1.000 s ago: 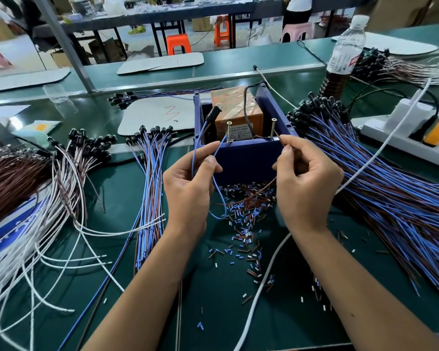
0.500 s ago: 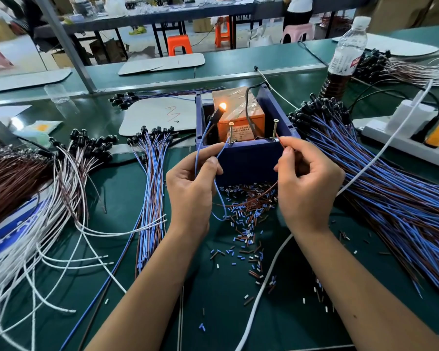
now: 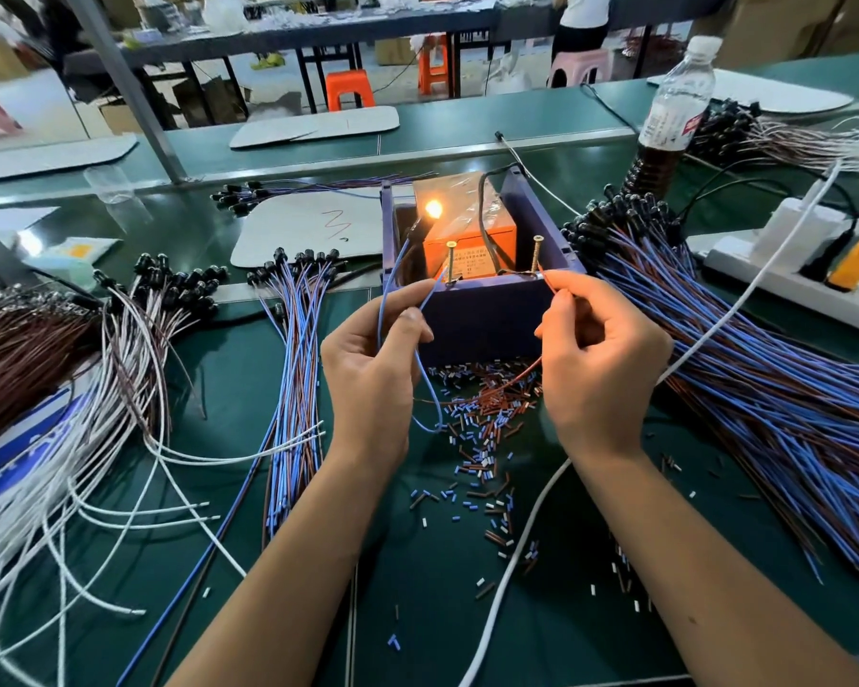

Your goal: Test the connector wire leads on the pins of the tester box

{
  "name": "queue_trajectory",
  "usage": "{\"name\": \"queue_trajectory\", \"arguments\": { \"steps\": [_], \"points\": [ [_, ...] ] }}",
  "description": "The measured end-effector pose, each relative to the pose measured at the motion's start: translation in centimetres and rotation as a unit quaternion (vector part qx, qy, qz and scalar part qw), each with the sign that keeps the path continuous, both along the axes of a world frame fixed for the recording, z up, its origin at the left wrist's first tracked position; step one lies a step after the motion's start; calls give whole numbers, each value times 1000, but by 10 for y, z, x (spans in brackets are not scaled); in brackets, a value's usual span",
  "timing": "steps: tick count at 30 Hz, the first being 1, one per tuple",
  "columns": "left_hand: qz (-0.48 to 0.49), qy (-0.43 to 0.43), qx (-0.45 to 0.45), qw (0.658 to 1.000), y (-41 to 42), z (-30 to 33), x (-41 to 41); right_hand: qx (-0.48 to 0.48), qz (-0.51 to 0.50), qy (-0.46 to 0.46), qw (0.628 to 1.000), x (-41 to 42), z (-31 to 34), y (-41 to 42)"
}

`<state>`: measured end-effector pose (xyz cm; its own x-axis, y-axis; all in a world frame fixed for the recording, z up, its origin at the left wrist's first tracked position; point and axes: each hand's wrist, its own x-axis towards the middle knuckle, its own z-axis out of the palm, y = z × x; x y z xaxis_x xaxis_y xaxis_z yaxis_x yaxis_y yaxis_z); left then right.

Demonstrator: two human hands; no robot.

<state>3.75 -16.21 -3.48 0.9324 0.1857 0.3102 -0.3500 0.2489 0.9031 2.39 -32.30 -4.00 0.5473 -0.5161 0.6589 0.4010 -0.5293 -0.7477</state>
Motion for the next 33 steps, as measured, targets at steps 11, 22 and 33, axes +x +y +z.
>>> {"name": "queue_trajectory", "arguments": {
  "steps": [11, 22, 33],
  "points": [
    [-237, 53, -35, 970, -123, 53, -30, 126, -61, -12, 990, -57, 23, -87],
    [-345, 394, -112, 844, -302, 46, -7, 176, -291, 105, 935, -136, 30, -239],
    [-116, 136, -21, 984, -277, 41, 17, -251, -17, 278, 927, -67, 33, -172]
  ]
}}
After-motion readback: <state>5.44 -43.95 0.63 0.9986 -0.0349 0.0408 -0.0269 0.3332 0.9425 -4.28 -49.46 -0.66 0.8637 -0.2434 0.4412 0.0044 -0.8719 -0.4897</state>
